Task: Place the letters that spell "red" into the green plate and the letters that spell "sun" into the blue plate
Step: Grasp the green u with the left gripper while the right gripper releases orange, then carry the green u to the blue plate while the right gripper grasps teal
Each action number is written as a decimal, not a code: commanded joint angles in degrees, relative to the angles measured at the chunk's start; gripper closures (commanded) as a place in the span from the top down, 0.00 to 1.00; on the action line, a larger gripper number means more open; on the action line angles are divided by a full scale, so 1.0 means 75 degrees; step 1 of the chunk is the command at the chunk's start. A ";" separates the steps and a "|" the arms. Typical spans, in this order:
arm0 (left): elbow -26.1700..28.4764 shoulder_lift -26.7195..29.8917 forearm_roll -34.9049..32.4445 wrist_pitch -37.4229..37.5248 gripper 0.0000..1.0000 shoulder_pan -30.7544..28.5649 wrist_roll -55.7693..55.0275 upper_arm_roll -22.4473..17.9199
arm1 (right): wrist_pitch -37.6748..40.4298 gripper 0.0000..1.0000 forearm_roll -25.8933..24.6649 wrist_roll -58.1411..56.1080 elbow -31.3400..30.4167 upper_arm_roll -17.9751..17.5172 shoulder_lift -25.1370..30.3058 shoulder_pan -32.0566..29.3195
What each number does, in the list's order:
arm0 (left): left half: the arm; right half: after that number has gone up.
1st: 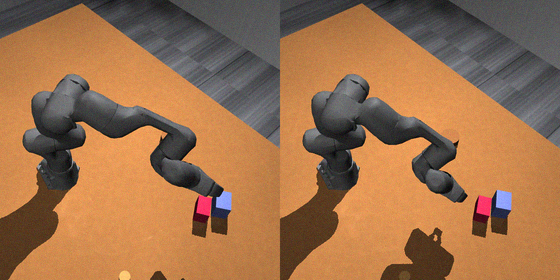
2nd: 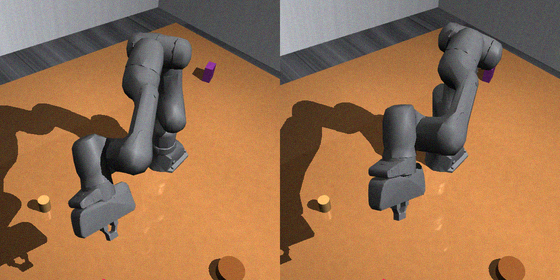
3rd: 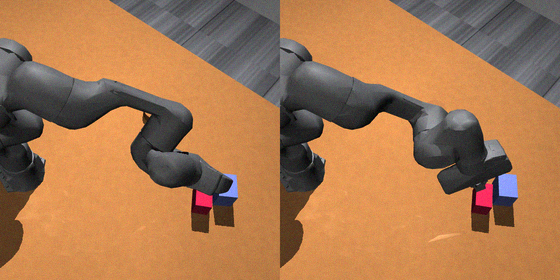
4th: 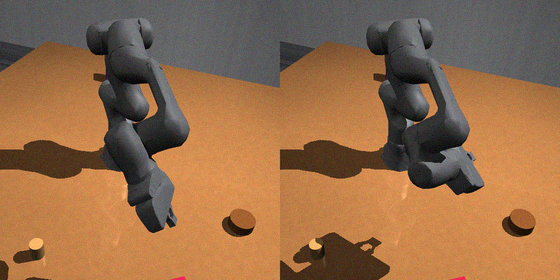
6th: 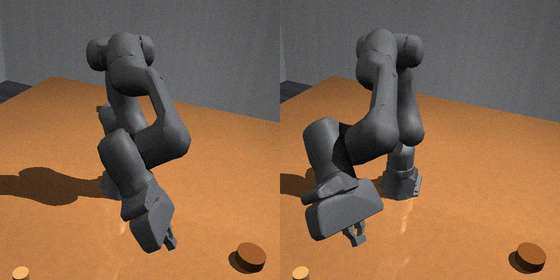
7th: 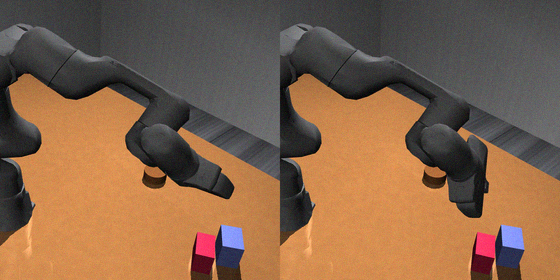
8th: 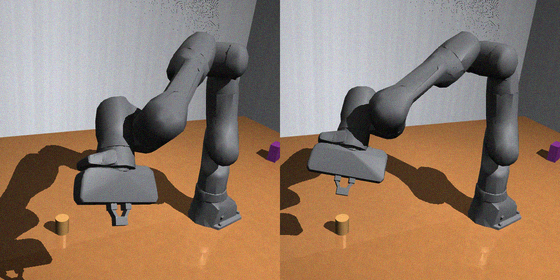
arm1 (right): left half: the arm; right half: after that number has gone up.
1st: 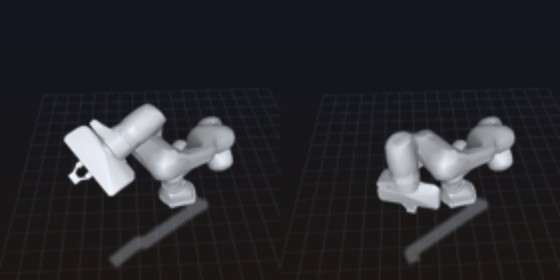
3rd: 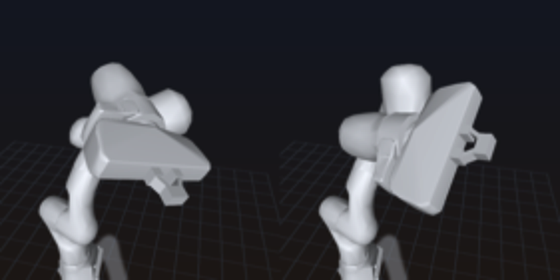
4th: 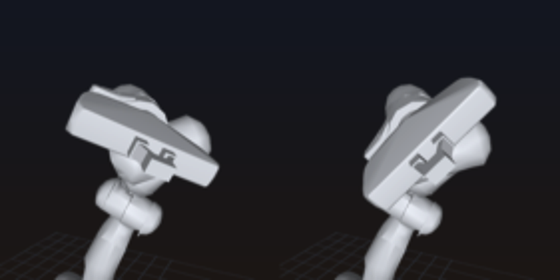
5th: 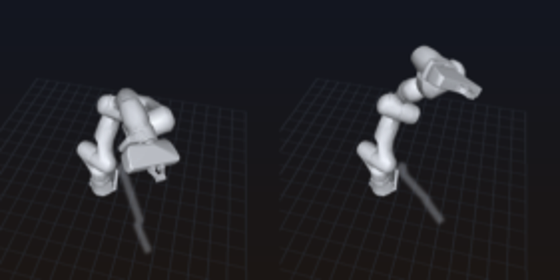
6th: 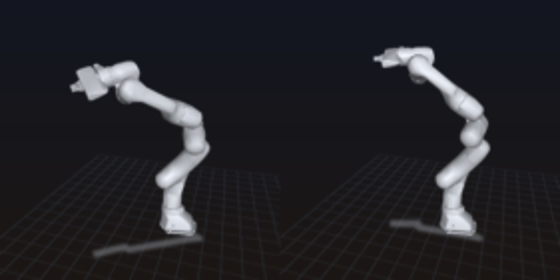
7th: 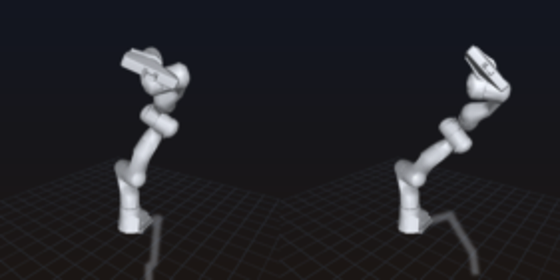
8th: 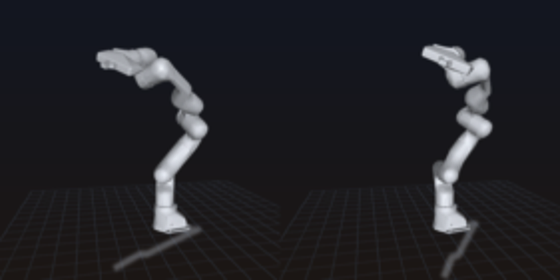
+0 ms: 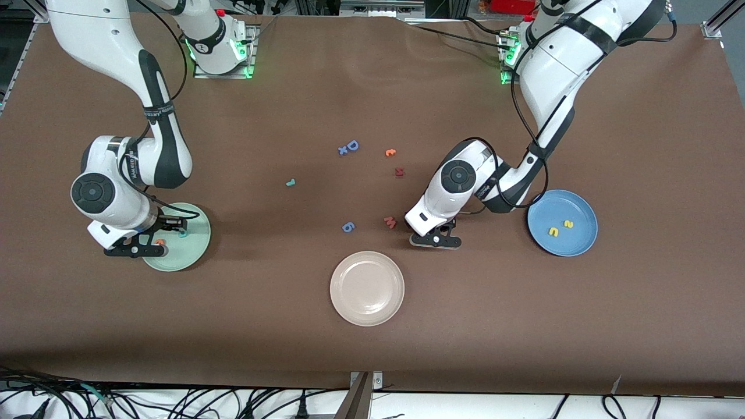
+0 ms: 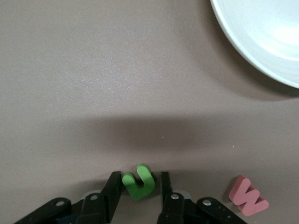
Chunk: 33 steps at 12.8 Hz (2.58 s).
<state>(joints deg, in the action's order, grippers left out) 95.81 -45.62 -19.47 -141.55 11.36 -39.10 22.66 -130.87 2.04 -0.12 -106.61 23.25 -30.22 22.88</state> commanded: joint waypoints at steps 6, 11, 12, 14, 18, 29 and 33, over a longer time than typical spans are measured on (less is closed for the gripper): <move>-0.0059 0.0140 -0.0287 0.0216 0.12 0.0021 -0.0388 -0.0068 | 0.0304 0.99 0.0993 0.2131 -0.0304 -0.0484 0.0290 0.0582; -0.0106 0.0738 -0.0205 0.1352 0.12 -0.0423 -0.0283 -0.0033 | 0.0118 0.99 0.0981 0.4242 -0.0819 -0.1551 0.0712 0.0605; -0.0118 0.0867 -0.0205 0.1598 0.12 -0.0541 -0.0109 -0.0022 | -0.0138 0.99 0.0981 0.4606 -0.1076 -0.1692 0.0840 0.0605; -0.0153 0.0961 -0.0170 0.1892 0.12 -0.0763 0.0418 -0.0021 | -0.1120 0.99 0.0958 0.5321 -0.1918 -0.1893 0.1133 0.0873; -0.0130 0.1254 -0.0251 0.2444 0.12 -0.1511 0.2337 -0.0057 | -0.2730 0.99 0.0958 0.6646 -0.3105 -0.1881 0.1404 0.1775; 0.0187 0.1618 0.0099 0.3311 0.14 -0.3928 0.6079 0.0236 | -0.3644 0.99 0.0958 0.7749 -0.3750 -0.1905 0.1264 0.2468; 0.0198 0.1536 0.0405 0.3755 0.14 -0.4092 0.6151 0.0236 | -0.3703 0.94 0.0958 0.7821 -0.3739 -0.1893 0.1111 0.2562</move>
<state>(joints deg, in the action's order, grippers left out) 96.48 -35.06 -17.82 -115.61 -18.05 5.31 23.63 -157.08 8.82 57.84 -133.71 8.78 -22.03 41.52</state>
